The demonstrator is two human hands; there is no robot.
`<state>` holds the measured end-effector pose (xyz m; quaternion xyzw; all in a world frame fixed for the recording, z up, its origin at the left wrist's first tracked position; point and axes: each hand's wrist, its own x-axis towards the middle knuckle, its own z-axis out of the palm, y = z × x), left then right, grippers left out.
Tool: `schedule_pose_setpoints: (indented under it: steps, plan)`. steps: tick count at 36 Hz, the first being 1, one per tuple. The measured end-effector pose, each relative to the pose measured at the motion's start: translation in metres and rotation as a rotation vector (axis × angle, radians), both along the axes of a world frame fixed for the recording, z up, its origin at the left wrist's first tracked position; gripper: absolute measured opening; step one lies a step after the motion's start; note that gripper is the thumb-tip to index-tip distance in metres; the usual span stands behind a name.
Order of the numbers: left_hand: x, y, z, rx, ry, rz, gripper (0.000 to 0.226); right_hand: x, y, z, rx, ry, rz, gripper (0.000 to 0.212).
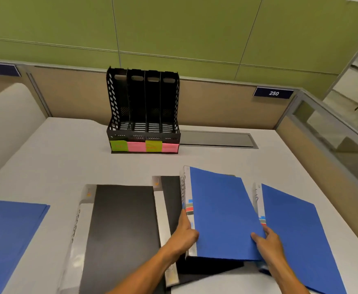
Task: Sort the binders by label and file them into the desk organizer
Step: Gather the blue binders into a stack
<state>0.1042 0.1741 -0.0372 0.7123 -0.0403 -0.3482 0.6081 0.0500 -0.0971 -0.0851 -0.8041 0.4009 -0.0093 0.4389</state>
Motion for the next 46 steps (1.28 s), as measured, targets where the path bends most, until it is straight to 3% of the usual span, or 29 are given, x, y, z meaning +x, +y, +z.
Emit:
schedule_pose_setpoints:
  steps: [3, 9, 13, 16, 21, 23, 25, 27, 29, 36, 46]
  plan:
    - [0.009, -0.001, -0.005, -0.004, 0.032, 0.028, 0.081, 0.009, -0.001, -0.001, -0.069, 0.041, 0.063, 0.044]
    - [0.018, -0.005, -0.017, 0.003, 0.008, 0.075, 0.069, 0.021, 0.014, -0.007, -0.076, 0.123, 0.178, 0.048]
    - [0.016, -0.012, -0.023, 0.029, -0.054, 0.054, 0.081, 0.018, 0.027, -0.015, -0.092, 0.185, 0.232, 0.048]
    - [0.014, -0.015, -0.028, 0.037, -0.081, 0.064, 0.087, 0.012, 0.032, -0.018, -0.125, 0.232, 0.277, 0.059]
    - [0.008, -0.020, -0.029, 0.090, -0.104, 0.152, 0.075, 0.003, 0.026, -0.006, -0.106, 0.042, 0.249, 0.065]
    - [0.002, -0.024, -0.027, 0.271, -0.217, 0.169, 0.086, -0.002, 0.017, 0.002, -0.087, -0.065, 0.190, 0.061]
    - [-0.009, -0.029, -0.021, 0.379, -0.531, 0.206, 0.090, -0.008, 0.003, 0.009, -0.086, -0.121, 0.104, 0.058]
    - [-0.021, -0.038, -0.014, 0.297, -0.787, 0.157, 0.088, -0.015, -0.014, 0.012, -0.096, -0.148, 0.020, 0.057]
    - [-0.031, -0.053, -0.015, 0.230, -0.867, 0.081, 0.085, -0.023, -0.027, 0.012, -0.098, -0.161, -0.045, 0.056]
    - [-0.054, -0.117, -0.024, 0.159, -0.750, -0.003, 0.074, -0.052, -0.073, 0.002, -0.138, -0.169, -0.060, 0.062]
    - [-0.060, -0.215, -0.033, 0.234, -0.319, -0.144, 0.073, -0.079, -0.165, -0.016, -0.146, -0.016, -0.048, 0.077]
